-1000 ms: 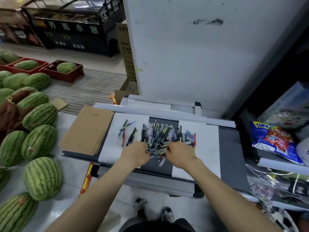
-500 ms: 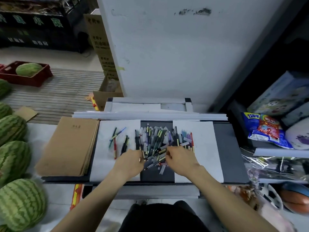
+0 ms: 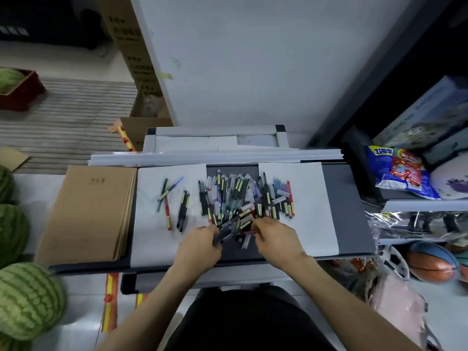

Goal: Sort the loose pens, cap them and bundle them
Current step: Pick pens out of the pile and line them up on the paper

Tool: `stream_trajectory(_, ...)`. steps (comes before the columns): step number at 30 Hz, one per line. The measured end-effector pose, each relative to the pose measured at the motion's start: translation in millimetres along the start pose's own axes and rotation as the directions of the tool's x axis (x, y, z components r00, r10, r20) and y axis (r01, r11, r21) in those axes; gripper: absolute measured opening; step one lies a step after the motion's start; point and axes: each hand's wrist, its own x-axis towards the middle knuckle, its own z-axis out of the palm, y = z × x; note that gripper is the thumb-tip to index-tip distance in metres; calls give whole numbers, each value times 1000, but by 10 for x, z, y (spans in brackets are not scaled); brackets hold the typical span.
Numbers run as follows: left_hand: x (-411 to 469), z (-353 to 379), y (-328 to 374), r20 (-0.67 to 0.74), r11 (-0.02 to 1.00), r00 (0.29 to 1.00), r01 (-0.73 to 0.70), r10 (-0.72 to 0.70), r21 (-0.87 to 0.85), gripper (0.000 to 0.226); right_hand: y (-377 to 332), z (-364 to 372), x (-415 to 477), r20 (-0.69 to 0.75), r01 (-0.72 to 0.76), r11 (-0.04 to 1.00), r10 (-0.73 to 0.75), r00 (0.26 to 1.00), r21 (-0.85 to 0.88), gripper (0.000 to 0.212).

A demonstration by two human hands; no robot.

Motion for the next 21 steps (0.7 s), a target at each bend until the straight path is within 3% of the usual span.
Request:
stream_trajectory(6,-113,153,53,-96,992,992,76,-86,-99,22,-11,12,141,-31,123,991,-125,992,-41,24)
stream_trajectory(12,-172,370,103,-234,985,968,49,-88,-168,37,49,11,197,-10,172,984,-172,985,-56,22)
stream_trajectory(21,-197,466,58,-402,953,912,-41,-86,-299,15,115,6,263,-5,195,980,-195,981,-48,21)
